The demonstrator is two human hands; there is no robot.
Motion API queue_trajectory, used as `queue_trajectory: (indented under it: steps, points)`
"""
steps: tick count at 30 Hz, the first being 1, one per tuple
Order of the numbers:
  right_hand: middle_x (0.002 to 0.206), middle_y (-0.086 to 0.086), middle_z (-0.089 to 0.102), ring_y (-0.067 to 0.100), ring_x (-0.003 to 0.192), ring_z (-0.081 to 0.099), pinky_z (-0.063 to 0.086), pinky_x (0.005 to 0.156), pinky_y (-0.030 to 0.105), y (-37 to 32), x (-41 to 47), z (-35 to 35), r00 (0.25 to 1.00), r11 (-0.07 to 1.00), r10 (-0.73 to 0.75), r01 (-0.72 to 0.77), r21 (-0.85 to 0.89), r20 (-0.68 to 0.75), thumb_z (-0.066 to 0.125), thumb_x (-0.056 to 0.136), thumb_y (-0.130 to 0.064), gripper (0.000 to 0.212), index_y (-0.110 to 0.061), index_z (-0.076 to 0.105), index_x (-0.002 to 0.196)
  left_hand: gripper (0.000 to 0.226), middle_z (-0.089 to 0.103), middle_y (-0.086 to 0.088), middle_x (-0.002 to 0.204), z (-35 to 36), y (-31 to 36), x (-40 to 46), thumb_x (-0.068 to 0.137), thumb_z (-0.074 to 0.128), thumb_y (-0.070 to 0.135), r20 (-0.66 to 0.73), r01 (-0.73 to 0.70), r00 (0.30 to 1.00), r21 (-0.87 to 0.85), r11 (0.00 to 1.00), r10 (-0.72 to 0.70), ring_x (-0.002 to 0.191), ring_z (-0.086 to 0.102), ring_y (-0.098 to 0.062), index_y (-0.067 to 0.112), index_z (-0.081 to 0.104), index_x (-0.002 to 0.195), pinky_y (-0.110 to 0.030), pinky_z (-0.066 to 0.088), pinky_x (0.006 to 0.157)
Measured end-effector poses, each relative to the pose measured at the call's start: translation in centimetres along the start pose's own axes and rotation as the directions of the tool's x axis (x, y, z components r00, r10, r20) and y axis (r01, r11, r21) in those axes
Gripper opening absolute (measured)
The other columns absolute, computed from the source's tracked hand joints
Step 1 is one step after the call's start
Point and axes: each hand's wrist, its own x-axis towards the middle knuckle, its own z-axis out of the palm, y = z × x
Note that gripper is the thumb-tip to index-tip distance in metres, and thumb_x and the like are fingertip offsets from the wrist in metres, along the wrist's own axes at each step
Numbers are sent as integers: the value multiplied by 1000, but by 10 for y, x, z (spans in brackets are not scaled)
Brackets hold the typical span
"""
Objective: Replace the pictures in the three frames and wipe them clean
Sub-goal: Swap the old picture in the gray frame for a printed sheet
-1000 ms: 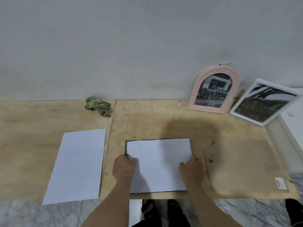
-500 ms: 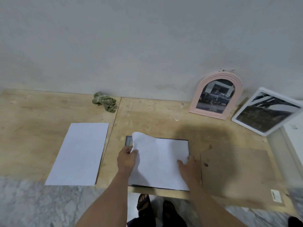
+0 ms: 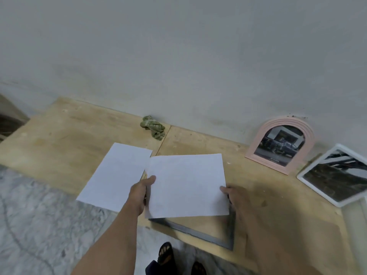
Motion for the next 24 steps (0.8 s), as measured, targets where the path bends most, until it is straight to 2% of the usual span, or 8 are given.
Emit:
queue_trajectory:
  steps: [3,5,8,11,13,16,20,24]
  points:
    - [57,0,50,14,53,46,31,50,26,-44,-1,22,996,995,-89,91,-50,25,64,88,-6,36,-12,49,56,14,72,-8,98,-29,9,0,89,69,13,-153,-75,986,-45,996,67,86,65,-28,7,71,102,-36,50,76]
    - [54,1,55,13,46,52,34,48,25,-69,4,44,994,994,-88,91,-55,66,64,86,-5,32,-9,49,58,9,69,-13,95,-49,17,2,88,68,5,-227,-113,969,-60,992,97,84,63,-30,5,69,97,-39,50,77]
    - [75,19,69,30,66,68,54,63,39,-104,18,94,986,984,-115,130,-120,124,68,78,-8,14,0,61,69,11,68,-14,97,-89,29,19,83,73,2,-346,-152,931,-69,986,119,92,64,-31,3,69,92,-43,56,84]
    - [87,19,72,37,80,71,57,79,55,-136,45,157,974,945,-160,198,-260,159,66,73,-15,20,3,68,82,19,73,-15,109,-139,42,44,76,81,10,-452,-162,884,-67,984,115,106,66,-35,6,76,94,-49,55,95]
    - [87,19,71,36,81,69,57,73,46,-160,58,206,954,880,-223,285,-379,198,64,73,-16,22,5,65,79,8,73,-13,102,-171,55,59,77,81,9,-500,-165,860,-87,982,100,101,67,-33,11,74,82,-49,55,94]
    - [72,11,61,28,74,60,43,62,31,-195,80,293,921,742,-271,386,-549,281,61,78,-15,20,-7,54,61,18,68,-14,88,-222,81,84,82,77,6,-546,-157,835,-124,980,64,87,63,-29,11,68,67,-42,55,82]
    - [74,5,50,21,76,48,37,67,27,-220,117,402,883,599,-298,468,-650,362,56,82,-16,13,-14,52,70,14,73,-16,89,-286,99,125,79,78,4,-598,-108,802,-148,983,-1,85,68,-33,9,70,70,-47,58,84]
    - [65,1,42,23,69,46,30,51,25,-229,150,488,873,555,-320,487,-675,367,52,72,-8,11,-12,44,65,12,75,-16,87,-332,105,159,77,79,7,-644,-55,762,-164,985,-64,87,71,-36,9,71,68,-49,59,85]
